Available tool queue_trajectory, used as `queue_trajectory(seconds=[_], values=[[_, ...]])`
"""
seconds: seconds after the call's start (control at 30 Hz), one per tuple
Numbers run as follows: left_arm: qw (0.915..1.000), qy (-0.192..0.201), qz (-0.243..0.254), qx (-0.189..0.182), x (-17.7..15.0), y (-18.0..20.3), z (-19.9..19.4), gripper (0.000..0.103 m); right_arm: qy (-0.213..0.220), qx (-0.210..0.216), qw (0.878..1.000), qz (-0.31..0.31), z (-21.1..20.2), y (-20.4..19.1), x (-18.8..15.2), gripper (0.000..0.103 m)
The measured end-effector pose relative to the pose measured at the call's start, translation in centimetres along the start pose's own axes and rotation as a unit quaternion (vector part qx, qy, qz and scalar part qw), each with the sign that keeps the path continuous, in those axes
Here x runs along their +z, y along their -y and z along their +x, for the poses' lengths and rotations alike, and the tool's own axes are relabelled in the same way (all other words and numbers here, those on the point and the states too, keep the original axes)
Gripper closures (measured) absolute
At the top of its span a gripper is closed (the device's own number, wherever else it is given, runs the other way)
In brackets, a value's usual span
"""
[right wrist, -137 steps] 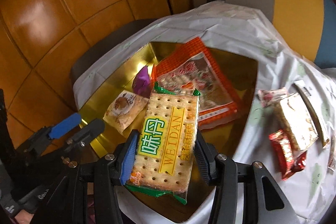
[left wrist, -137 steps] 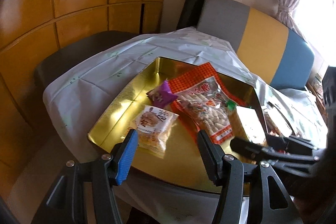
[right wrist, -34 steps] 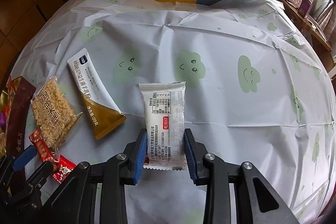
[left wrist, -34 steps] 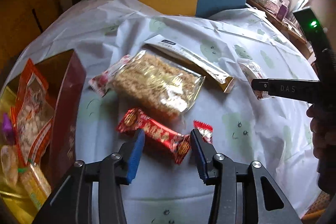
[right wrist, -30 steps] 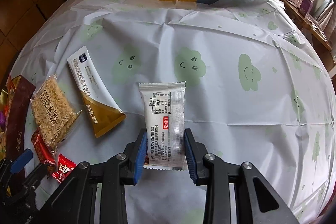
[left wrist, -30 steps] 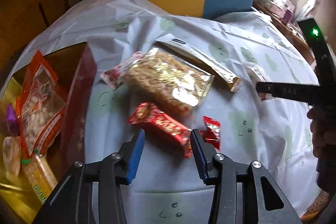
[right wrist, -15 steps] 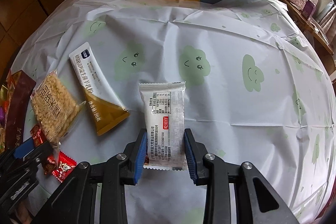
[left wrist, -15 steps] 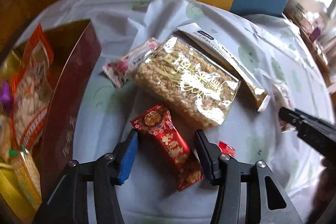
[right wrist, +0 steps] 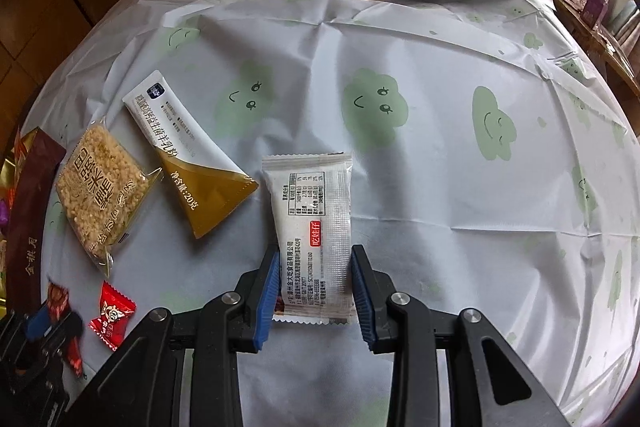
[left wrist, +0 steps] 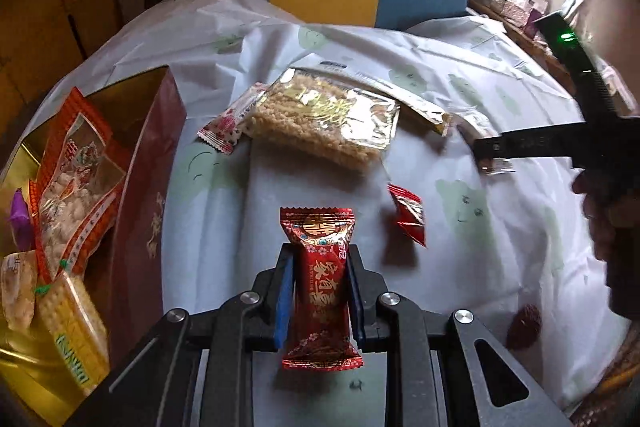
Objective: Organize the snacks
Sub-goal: 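Carry the red candy bar over the gold tray with the left tool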
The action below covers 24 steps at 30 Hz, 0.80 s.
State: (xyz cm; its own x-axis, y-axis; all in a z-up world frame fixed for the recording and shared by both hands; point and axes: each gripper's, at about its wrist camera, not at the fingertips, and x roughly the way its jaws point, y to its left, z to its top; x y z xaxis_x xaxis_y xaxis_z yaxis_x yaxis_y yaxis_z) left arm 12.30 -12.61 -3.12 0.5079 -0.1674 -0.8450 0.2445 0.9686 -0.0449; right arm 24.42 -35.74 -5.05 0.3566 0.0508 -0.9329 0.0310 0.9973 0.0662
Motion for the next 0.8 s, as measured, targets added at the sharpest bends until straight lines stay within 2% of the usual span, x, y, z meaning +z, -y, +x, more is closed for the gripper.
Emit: queue_trajectory(seconds=[0.2,0.4,0.8], values=[[0.9988,0.039,0.028,0.009,-0.3,1.0,-2.9,0.079,0.006,0.007,1.000,0.004,0.1,0.3,-0.4,0.067],[0.9963,0.075,0.040,0.013,-0.8,0.8,-6.2,0.079,0.016,-0.006,1.000,-0.016,0.0,-0.3,-0.9,0.066],[0.9941,0.107,0.009,0.014,-1.6,-2.4,-10.0,0.079,0.045,-0.024,0.998,-0.027,-0.6,-1.1,-2.6,0.066]])
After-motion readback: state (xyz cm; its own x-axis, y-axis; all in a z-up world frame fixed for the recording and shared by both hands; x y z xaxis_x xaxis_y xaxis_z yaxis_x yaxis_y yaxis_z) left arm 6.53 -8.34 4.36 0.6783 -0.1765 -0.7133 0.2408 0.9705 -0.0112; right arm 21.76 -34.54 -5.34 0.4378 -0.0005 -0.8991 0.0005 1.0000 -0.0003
